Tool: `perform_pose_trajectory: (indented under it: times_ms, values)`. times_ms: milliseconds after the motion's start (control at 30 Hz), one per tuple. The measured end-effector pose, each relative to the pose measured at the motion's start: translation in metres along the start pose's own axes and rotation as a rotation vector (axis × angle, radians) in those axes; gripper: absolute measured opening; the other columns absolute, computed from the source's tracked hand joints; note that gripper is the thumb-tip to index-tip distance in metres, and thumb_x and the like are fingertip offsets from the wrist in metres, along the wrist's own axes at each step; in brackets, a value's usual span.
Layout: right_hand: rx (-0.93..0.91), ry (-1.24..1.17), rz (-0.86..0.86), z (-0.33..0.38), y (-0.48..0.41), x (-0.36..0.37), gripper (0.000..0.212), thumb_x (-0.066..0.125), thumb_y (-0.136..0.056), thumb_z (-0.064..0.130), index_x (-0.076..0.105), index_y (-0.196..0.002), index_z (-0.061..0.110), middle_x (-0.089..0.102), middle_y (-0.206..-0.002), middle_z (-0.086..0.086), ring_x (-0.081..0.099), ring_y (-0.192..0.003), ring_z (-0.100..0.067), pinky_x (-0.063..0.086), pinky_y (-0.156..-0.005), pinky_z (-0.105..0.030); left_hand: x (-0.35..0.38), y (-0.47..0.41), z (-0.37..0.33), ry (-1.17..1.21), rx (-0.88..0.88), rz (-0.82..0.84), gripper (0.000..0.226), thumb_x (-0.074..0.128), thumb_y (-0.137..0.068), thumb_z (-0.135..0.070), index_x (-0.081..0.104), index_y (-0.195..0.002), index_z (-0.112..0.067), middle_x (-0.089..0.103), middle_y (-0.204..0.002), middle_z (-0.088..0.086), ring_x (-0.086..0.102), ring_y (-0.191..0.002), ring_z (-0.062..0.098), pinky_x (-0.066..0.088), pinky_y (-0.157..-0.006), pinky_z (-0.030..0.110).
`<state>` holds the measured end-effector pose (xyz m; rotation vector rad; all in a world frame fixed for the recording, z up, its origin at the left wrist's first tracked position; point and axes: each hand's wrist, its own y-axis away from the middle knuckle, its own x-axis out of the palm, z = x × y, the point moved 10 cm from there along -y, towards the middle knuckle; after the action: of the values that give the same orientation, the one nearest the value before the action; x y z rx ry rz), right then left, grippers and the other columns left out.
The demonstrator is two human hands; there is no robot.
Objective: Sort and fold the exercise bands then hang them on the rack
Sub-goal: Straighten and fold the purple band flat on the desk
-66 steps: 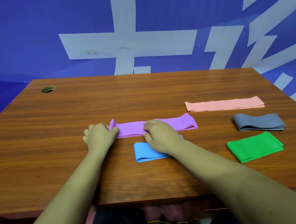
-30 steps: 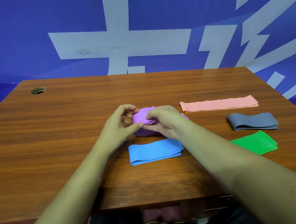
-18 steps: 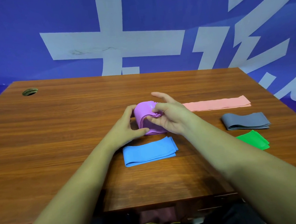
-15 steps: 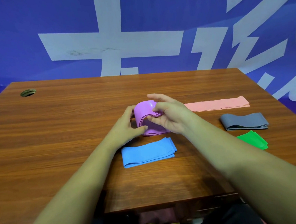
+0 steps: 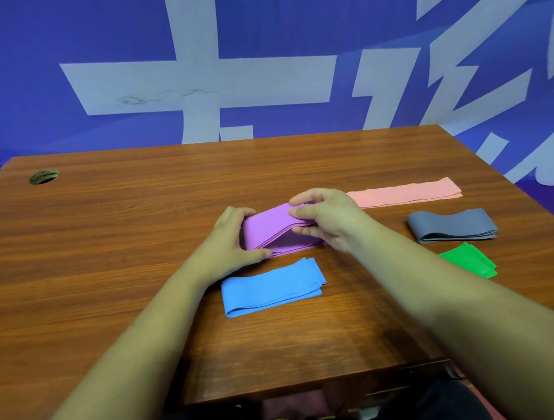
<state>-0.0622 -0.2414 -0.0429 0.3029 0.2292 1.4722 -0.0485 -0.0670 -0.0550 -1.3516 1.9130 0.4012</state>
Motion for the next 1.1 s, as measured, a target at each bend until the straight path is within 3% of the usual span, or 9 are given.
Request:
perform_pose_trajectory:
  times_ms: [167,267,367,467,633,767,867,1000,1100]
  values:
    - [-0.024,0.008,-0.064,0.001,-0.005,-0.011,0.041,0.065,-0.085,-0.010,0.058,-0.118,0.014,0.046,-0.127,-0.013,0.066,-0.098,-0.031,0.062,-0.064,-0.035,0.004,0.002,0.007,0.115,-0.041,0.055,0.056,0.078,-0.075,-0.031,0.046,-0.120,-0.034,0.054,-0.122,-0.015,0.054,-0.110,0.002,0.048,-0.096,0.033]
    - [0.001,-0.072,-0.056,-0.002,-0.007,-0.014,0.025,0.061,-0.088,-0.010,0.053,-0.107,0.004,0.057,-0.117,-0.022,0.068,-0.091,-0.029,0.062,-0.061,-0.034,-0.001,0.002,0.008,0.236,-0.058,0.003,0.058,0.075,-0.073,-0.033,0.047,-0.124,-0.031,0.057,-0.121,-0.009,0.058,-0.108,0.004,0.047,-0.096,0.029]
    - [0.016,-0.044,0.005,-0.003,-0.008,-0.009,0.006,0.054,-0.093,-0.007,0.056,-0.094,-0.001,0.064,-0.100,-0.020,0.069,-0.089,-0.027,0.062,-0.068,-0.036,0.000,0.000,0.007,0.141,-0.049,-0.002,0.064,0.073,-0.073,-0.033,0.045,-0.130,-0.023,0.051,-0.125,-0.004,0.052,-0.113,0.012,0.042,-0.096,0.026]
    - [0.023,0.000,-0.004,-0.005,-0.012,-0.012,0.005,0.054,-0.095,-0.005,0.056,-0.099,-0.004,0.064,-0.101,-0.018,0.069,-0.092,-0.027,0.062,-0.072,-0.038,0.006,-0.001,0.006,0.024,-0.006,0.029,0.059,0.078,-0.076,-0.031,0.048,-0.127,-0.022,0.047,-0.120,-0.004,0.044,-0.115,0.010,0.035,-0.094,0.024]
    - [-0.001,0.127,-0.058,-0.007,-0.014,-0.021,0.014,0.062,-0.092,0.000,0.060,-0.105,-0.004,0.059,-0.095,-0.003,0.068,-0.098,-0.026,0.060,-0.082,-0.040,0.005,0.003,0.012,0.205,-0.074,0.037,0.052,0.079,-0.078,-0.022,0.051,-0.121,-0.027,0.056,-0.119,-0.012,0.055,-0.107,0.003,0.044,-0.090,0.022]
    - [-0.039,0.252,-0.149,-0.006,-0.015,-0.032,0.007,0.068,-0.088,0.006,0.065,-0.095,0.005,0.048,-0.119,0.008,0.069,-0.089,-0.021,0.062,-0.067,-0.032,0.003,0.004,0.017,0.292,-0.135,0.014,0.062,0.081,-0.076,-0.033,0.049,-0.128,-0.028,0.057,-0.115,-0.011,0.055,-0.094,-0.001,0.042,-0.084,0.015]
    - [-0.021,0.276,-0.183,-0.010,-0.019,-0.038,0.007,0.072,-0.084,0.008,0.066,-0.088,0.008,0.059,-0.127,-0.005,0.068,-0.070,-0.019,0.058,-0.056,-0.026,0.003,0.006,0.019,0.203,-0.133,0.030,0.065,0.078,-0.078,-0.029,0.045,-0.135,-0.025,0.054,-0.121,-0.007,0.053,-0.097,0.000,0.041,-0.086,0.013]
    - [0.018,0.299,-0.205,-0.012,-0.018,-0.043,0.019,0.073,-0.085,0.009,0.066,-0.102,0.004,0.068,-0.105,-0.013,0.065,-0.064,-0.019,0.058,-0.062,-0.028,0.007,0.006,0.015,0.143,-0.115,0.070,0.067,0.073,-0.074,-0.029,0.042,-0.134,-0.027,0.051,-0.127,-0.005,0.053,-0.110,0.010,0.045,-0.098,0.028]
    - [0.005,0.222,-0.233,-0.012,-0.017,-0.047,0.014,0.074,-0.082,0.006,0.066,-0.095,0.004,0.061,-0.122,-0.005,0.065,-0.064,-0.020,0.059,-0.063,-0.032,0.002,0.004,0.014,0.195,-0.130,0.036,0.068,0.062,-0.064,-0.044,0.043,-0.128,-0.031,0.055,-0.118,-0.006,0.056,-0.100,0.009,0.047,-0.091,0.029]
